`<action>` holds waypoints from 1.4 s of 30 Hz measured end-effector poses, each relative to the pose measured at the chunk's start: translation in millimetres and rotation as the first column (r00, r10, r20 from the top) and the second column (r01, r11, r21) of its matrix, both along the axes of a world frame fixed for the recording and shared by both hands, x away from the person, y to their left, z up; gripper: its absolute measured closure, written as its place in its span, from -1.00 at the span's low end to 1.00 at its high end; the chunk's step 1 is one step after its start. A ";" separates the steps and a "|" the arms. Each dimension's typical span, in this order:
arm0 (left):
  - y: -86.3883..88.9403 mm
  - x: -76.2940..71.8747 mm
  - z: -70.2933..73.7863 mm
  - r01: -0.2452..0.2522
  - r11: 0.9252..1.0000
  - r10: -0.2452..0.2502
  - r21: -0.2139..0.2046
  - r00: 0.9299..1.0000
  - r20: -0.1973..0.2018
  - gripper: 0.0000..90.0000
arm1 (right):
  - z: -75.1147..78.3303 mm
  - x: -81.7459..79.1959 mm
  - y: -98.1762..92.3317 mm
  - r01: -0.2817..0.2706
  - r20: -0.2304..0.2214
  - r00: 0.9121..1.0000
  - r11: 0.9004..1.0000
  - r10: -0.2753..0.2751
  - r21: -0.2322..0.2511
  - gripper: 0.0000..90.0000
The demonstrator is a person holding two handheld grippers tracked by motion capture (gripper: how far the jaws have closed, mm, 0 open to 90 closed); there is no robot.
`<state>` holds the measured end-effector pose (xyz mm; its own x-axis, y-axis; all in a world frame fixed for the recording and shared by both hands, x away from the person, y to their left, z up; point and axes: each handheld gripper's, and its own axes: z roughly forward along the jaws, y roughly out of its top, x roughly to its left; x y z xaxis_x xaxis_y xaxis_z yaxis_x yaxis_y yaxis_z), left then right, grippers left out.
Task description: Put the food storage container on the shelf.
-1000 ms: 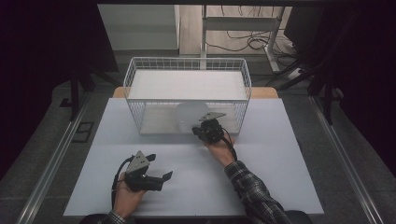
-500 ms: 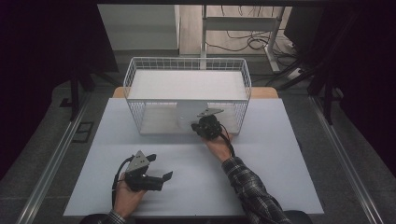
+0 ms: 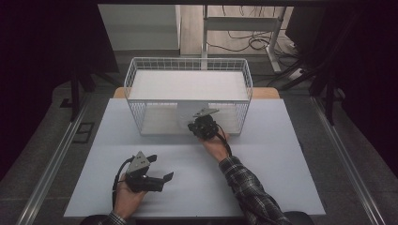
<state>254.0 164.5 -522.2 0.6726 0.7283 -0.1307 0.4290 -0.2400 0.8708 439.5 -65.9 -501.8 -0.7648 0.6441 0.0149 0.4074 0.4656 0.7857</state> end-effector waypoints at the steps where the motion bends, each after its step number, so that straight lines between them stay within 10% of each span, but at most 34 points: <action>1: 0.0 0.1 -0.1 -0.001 1.000 0.001 -0.001 1.000 -0.002 -0.85 | 0.1 -2.2 -0.8 -0.004 -0.002 1.000 1.000 0.004 0.003 0.86; 21: 1.4 2.1 -1.0 0.018 1.000 -0.019 -0.022 0.999 -0.033 -0.85 | 13.4 -30.6 -15.4 -0.030 -0.017 0.999 0.999 0.030 0.026 0.05; 34: -0.2 1.7 -0.6 0.021 1.000 -0.021 0.003 0.999 -0.041 -0.85 | 18.8 -60.7 -60.1 -0.039 -0.047 0.998 0.998 0.041 0.043 -0.77; 42: 2.5 -0.6 1.7 0.006 1.000 -0.005 0.015 0.999 -0.034 -0.86 | 23.1 -90.0 -90.1 -0.043 -0.038 0.998 0.999 0.044 0.030 -0.95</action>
